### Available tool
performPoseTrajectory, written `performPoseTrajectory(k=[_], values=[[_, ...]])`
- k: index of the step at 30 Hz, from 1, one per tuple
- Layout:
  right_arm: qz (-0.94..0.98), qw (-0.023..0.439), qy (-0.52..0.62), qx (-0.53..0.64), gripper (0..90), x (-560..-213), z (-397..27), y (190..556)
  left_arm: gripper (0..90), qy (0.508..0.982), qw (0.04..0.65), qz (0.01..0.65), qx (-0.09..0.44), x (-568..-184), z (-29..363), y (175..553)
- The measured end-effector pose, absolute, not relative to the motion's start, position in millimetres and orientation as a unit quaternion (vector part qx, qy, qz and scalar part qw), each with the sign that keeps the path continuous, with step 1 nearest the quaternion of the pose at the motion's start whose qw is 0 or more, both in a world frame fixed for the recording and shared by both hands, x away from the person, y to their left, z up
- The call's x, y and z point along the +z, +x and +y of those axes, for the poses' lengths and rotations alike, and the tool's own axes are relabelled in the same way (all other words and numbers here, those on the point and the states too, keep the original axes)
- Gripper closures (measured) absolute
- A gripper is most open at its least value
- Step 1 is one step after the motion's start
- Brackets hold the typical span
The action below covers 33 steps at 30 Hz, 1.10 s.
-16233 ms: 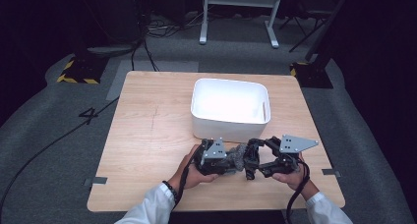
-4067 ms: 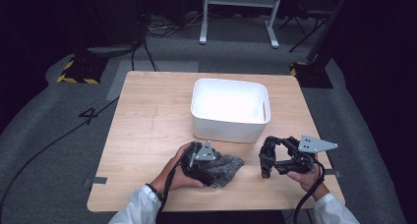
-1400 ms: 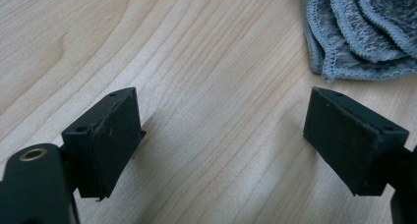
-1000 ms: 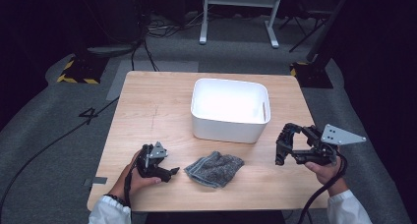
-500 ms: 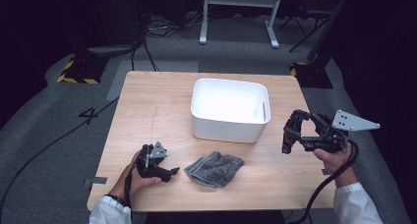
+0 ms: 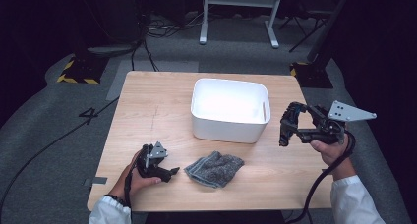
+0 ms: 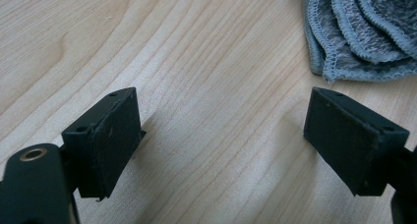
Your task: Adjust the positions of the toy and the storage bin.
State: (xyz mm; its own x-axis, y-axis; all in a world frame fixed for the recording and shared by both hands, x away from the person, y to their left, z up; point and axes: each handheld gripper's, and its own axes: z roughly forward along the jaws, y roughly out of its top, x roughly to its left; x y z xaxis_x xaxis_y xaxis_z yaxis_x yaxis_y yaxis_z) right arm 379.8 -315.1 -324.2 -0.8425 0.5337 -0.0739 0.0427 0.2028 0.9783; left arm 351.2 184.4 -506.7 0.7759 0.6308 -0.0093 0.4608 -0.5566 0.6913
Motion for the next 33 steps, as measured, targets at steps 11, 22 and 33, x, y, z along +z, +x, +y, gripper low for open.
performPoseTrajectory(k=[11, 22, 33], values=[[0.746, 0.211, 0.194, 0.601, 25.4, -316.9, -316.3, 387.7, 14.5, 0.874, 0.352, 0.312, 0.121, -506.7, 184.4, 351.2], [0.742, 0.214, 0.199, 0.603, 25.4, -313.1, -315.5, 395.4, 14.5, 0.874, 0.35, 0.316, 0.12, -506.2, 183.3, 351.7], [0.739, 0.216, 0.2, 0.606, 25.4, -308.5, -308.1, 404.2, 18.5, 0.862, 0.378, 0.318, 0.116, -488.5, 176.3, 361.7]])
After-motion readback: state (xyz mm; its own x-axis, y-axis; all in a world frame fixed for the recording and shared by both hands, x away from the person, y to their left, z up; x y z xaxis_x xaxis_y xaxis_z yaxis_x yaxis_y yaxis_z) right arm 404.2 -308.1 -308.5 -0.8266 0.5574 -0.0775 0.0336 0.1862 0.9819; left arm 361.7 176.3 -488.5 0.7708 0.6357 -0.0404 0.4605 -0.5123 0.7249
